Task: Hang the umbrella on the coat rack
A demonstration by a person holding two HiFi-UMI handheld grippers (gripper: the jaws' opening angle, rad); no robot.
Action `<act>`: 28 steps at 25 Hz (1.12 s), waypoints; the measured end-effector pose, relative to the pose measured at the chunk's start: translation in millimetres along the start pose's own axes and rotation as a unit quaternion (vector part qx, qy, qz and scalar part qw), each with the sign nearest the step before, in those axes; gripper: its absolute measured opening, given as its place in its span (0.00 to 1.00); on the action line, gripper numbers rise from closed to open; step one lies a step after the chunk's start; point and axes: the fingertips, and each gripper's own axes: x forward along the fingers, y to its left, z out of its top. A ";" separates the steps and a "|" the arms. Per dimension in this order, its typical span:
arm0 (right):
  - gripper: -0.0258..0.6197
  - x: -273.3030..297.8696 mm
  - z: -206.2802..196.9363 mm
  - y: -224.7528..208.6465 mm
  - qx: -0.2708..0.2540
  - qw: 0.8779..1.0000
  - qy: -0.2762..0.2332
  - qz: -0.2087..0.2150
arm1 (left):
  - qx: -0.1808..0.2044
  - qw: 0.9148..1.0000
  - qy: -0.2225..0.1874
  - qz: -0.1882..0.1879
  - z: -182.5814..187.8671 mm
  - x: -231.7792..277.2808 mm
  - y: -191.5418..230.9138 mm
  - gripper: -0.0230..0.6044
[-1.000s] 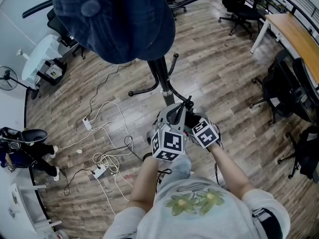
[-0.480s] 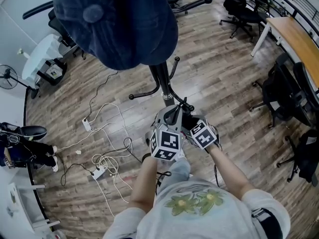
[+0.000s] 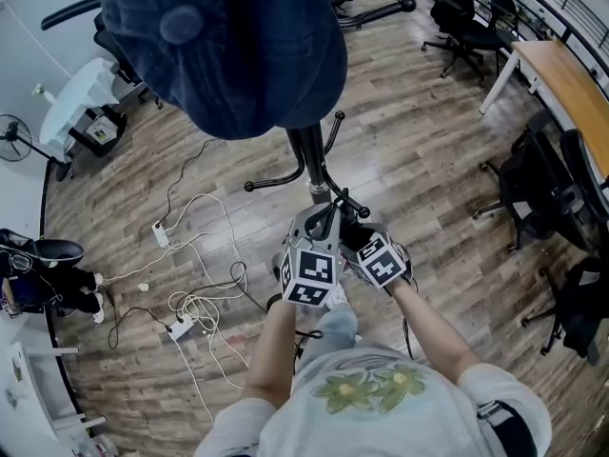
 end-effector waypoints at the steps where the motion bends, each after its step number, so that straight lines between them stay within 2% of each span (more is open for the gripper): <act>1: 0.39 1.4 0.1 -0.4 0.000 1.000 0.000 0.001 | -0.011 1.000 -0.001 -0.002 -1.1 1.0 1.2 0.06; 4: 0.39 5.3 -2.5 -1.1 0.004 1.000 0.003 0.004 | -0.040 0.999 -0.002 -0.005 -4.8 3.1 4.3 0.07; 10: 0.39 15.7 -7.6 0.1 0.011 1.000 -0.002 0.007 | -0.057 0.998 0.001 -0.002 -13.2 2.4 8.4 0.07; 23: 0.39 26.2 -28.0 -2.1 0.035 0.999 0.002 0.001 | -0.070 0.997 0.015 0.007 -27.1 -3.6 12.2 0.07; 28: 0.39 30.5 -24.6 -3.6 0.043 0.999 -0.006 -0.001 | -0.076 0.997 0.017 0.002 -31.7 -3.3 12.6 0.07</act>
